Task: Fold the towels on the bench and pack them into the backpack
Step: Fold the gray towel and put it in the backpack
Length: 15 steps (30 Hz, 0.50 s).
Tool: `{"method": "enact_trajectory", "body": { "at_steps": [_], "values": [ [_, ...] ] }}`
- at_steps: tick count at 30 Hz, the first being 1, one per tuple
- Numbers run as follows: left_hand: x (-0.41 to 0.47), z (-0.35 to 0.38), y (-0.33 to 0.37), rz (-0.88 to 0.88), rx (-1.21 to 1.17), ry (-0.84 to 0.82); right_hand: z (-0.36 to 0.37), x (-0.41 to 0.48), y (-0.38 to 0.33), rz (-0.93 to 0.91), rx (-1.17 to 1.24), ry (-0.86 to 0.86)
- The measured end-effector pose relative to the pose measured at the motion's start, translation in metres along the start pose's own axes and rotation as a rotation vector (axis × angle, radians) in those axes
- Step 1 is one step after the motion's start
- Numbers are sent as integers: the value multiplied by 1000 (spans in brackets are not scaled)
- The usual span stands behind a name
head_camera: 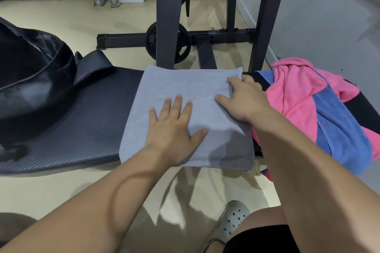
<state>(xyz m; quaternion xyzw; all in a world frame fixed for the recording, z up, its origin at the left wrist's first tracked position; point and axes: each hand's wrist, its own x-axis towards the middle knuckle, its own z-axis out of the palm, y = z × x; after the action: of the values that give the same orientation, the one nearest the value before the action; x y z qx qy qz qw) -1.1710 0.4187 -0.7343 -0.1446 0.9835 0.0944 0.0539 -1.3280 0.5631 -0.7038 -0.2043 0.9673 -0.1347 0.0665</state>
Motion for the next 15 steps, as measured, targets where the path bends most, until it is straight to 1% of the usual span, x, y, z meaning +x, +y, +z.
{"method": "enact_trajectory", "body": {
  "at_steps": [2,4,5,7,9,11,13,15],
  "values": [
    [-6,1,-11,-13,19,-33,5,0,-9,-14,27,6],
    [-17,-4,-16,-4,26,-46,6,0,-19,-57,145,80],
    [-23,-9,-19,8,36,-26,5,1,-24,-87,226,134],
    [-33,-20,-25,25,25,84,1,1,-33,-109,410,203],
    [-34,-31,-36,6,-68,187,0,0,-38,-82,569,191],
    [-24,-40,-50,-36,-136,235,3,2,-40,-62,627,138],
    [-8,-46,-67,-64,-104,259,9,5,-41,-31,641,100],
    [10,-48,-84,-112,-37,244,12,9,-41,23,690,83]
  ]
}}
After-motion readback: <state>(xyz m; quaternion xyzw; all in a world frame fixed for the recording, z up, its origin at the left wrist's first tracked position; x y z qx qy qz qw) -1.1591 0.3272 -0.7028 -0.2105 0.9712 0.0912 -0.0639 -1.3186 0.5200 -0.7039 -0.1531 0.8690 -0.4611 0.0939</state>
